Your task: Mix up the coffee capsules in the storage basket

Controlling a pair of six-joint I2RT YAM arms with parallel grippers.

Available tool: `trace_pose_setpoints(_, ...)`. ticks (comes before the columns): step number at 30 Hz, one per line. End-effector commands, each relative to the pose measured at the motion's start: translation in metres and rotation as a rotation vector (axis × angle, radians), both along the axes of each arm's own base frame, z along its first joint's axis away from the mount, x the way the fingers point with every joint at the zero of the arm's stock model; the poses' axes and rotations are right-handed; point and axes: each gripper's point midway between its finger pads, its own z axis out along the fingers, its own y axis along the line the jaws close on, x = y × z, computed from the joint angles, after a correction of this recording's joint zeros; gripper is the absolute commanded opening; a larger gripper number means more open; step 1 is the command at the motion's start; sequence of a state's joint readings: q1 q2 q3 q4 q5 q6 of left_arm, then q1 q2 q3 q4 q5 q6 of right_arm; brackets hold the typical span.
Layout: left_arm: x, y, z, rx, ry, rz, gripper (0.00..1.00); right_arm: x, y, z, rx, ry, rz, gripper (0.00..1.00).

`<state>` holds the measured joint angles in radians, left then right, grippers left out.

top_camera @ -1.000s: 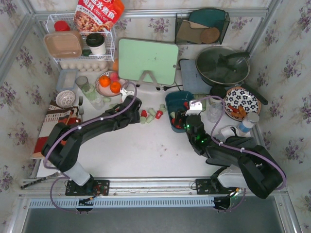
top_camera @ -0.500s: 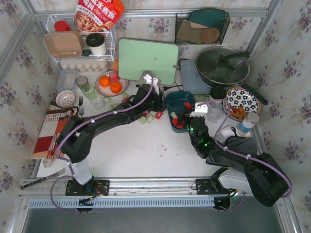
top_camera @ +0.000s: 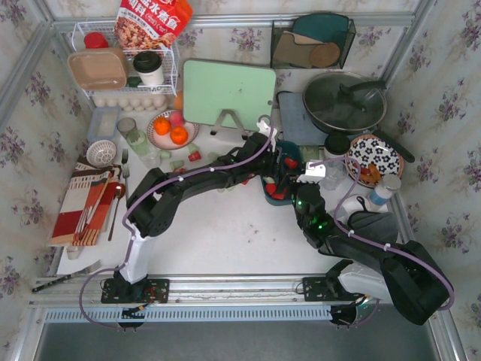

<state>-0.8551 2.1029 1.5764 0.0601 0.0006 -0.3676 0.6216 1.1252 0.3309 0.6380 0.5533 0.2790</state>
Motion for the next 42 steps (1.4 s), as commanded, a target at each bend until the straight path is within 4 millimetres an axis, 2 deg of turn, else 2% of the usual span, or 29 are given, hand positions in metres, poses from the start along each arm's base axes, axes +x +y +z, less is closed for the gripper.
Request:
trace_pose_setpoints(1, 0.005, 0.005, -0.008, 0.047, 0.000, 0.025, 0.50, 0.002, -0.002, 0.011, 0.031, -0.038, -0.023, 0.70)
trace_pose_setpoints(5, 0.001, 0.004, 0.009, 0.023, -0.043, 0.018, 0.65, 0.001, -0.003, 0.011, 0.034, -0.040, -0.025, 0.70)
trace_pose_setpoints(10, -0.005, 0.013, 0.042, -0.020, -0.131, 0.026, 0.72, 0.000, -0.004, 0.012, 0.038, -0.043, -0.025, 0.70)
trace_pose_setpoints(13, -0.010, 0.025, 0.063, -0.038, -0.185, 0.050, 0.77, 0.000, -0.004, 0.013, 0.040, -0.046, -0.023, 0.70)
trace_pose_setpoints(17, -0.015, 0.064, 0.073, 0.004, -0.238, 0.164, 0.77, 0.000, -0.002, 0.014, 0.038, -0.048, -0.012, 0.70)
trace_pose_setpoints(22, -0.025, 0.131, 0.084, 0.084, -0.288, 0.352, 0.77, 0.001, 0.013, 0.014, 0.025, -0.046, 0.068, 0.70)
trace_pose_setpoints(26, -0.045, 0.186, 0.081, 0.148, -0.285, 0.475, 0.77, 0.001, 0.040, 0.012, 0.014, -0.045, 0.199, 0.69)
trace_pose_setpoints(27, -0.052, 0.200, 0.092, 0.125, -0.296, 0.506, 0.77, 0.002, 0.047, 0.010, 0.008, -0.045, 0.228, 0.68)
trace_pose_setpoints(32, -0.077, 0.255, 0.095, 0.156, -0.304, 0.608, 0.78, 0.003, 0.099, -0.001, -0.001, -0.004, 0.436, 0.68)
trace_pose_setpoints(38, -0.102, 0.305, 0.091, 0.235, -0.291, 0.686, 0.79, 0.005, 0.160, -0.020, -0.053, 0.062, 0.562, 0.67)
trace_pose_setpoints(42, -0.113, 0.325, 0.087, 0.216, -0.304, 0.717, 0.80, 0.008, 0.188, -0.043, -0.068, 0.154, 0.612, 0.67)
